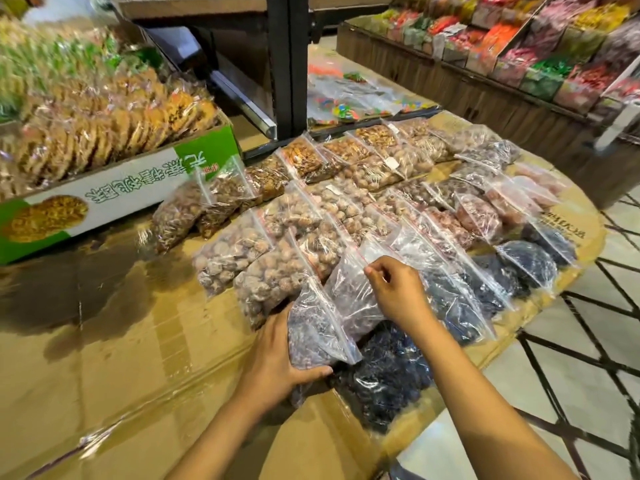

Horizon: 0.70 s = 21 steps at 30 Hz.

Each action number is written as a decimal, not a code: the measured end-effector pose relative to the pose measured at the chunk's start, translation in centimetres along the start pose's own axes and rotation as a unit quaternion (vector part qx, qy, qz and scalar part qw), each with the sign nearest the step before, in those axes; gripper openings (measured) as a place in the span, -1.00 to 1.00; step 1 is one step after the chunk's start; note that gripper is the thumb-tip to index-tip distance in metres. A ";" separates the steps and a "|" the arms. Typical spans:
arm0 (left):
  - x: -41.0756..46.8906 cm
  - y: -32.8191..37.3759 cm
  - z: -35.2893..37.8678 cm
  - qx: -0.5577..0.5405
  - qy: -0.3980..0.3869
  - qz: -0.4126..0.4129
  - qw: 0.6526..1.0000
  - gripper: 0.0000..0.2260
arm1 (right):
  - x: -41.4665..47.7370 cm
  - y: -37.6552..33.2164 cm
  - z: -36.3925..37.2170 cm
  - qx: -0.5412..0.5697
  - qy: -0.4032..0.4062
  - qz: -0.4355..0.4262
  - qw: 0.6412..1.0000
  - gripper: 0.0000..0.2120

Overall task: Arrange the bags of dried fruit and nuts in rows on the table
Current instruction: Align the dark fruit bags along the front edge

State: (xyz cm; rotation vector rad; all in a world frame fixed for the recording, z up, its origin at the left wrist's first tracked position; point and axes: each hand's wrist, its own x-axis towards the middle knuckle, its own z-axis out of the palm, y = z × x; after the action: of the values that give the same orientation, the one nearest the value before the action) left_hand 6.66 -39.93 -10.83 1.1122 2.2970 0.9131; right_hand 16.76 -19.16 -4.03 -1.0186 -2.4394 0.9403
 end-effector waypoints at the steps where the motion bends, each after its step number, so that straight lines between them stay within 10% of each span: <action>1: -0.2 0.1 -0.1 0.003 -0.009 -0.004 1.000 0.10 | 0.1 -0.1 0.1 -0.008 -0.006 0.004 1.000 -0.87; 9: 2.5 -2.2 -6.0 -0.027 0.148 -0.036 0.988 -0.12 | 2.9 -5.1 1.5 -0.052 0.011 -0.037 0.998 -0.75; 15: 7.6 -5.7 -7.3 0.055 0.022 -0.018 0.998 -0.03 | 7.1 -7.5 6.5 -0.092 -0.143 0.045 0.984 -0.83; 21: 8.1 -7.3 -5.5 0.041 0.100 -0.032 0.994 -0.04 | 6.8 -7.5 7.4 -0.006 -0.092 0.067 0.993 -0.68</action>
State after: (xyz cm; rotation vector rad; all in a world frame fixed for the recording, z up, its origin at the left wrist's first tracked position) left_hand -5.32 -38.81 -13.00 1.0136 2.5379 0.9521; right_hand 4.44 -21.51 -3.89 -1.1597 -2.5524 1.1105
